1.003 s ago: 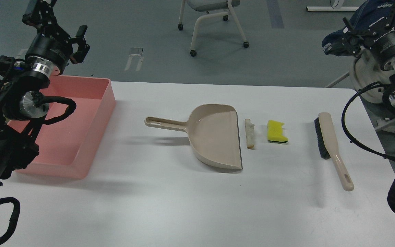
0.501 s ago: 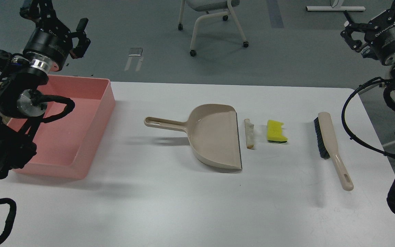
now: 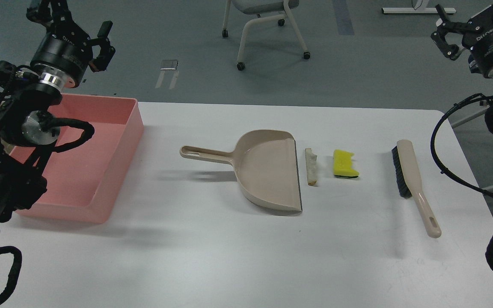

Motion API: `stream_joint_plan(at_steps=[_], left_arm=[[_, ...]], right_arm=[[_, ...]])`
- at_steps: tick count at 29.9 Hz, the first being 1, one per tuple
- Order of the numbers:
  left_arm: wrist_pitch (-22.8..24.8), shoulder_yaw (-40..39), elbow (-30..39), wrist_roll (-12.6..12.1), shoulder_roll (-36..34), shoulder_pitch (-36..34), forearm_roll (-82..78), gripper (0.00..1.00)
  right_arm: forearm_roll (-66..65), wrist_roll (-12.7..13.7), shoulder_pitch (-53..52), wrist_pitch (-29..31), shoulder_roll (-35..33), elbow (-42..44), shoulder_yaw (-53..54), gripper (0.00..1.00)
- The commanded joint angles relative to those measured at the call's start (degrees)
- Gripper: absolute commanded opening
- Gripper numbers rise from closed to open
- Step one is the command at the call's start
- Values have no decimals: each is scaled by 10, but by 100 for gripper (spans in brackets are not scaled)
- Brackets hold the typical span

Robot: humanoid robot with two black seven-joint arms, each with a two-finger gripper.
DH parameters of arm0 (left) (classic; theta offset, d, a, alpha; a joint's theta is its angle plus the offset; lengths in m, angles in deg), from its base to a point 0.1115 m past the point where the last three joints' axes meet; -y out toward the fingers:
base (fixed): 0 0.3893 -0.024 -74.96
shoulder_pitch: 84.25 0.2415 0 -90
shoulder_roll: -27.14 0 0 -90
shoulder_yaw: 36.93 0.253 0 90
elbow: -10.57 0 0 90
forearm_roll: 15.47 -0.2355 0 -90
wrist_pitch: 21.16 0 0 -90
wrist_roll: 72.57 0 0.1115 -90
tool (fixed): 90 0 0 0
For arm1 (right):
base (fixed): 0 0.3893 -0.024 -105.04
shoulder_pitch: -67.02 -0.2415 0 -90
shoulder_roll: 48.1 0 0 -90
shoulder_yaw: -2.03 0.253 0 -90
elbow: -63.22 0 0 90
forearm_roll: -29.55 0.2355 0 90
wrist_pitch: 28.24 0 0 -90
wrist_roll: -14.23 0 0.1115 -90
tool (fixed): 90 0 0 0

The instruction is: Sweep and dump garbage into bin

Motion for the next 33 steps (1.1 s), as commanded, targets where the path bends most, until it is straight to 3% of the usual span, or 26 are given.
stream_joint_plan(at_steps=[1,4,8,12,19,25,33], left_arm=[[-5,-1,14,2,-1,5,1,98],[-9,-10,65,2,-9,23,8,98],[-23,-13,164,4,-46,103,4,97],[-27,-53,275,33,-67,239,-1,96],[-47,-69,421,34,-82,402,-53,93],[-49,-44,444,34,-64,464,-112,93],[-85,66,444,34,-35,474,-295,84]], right_arm=[[0,-1,2,0,0,0,0,100],[0,-1,3,-1,-1,0,0,100],[0,0,5,0,-9,-1,0,100],[0,0,24,-1,-28,-13,0,100],[0,0,92,-2,-61,-61,-1,100],[0,0,184,-6,-77,-146,7,100],[0,1,229,-8,-78,-191,47,100]])
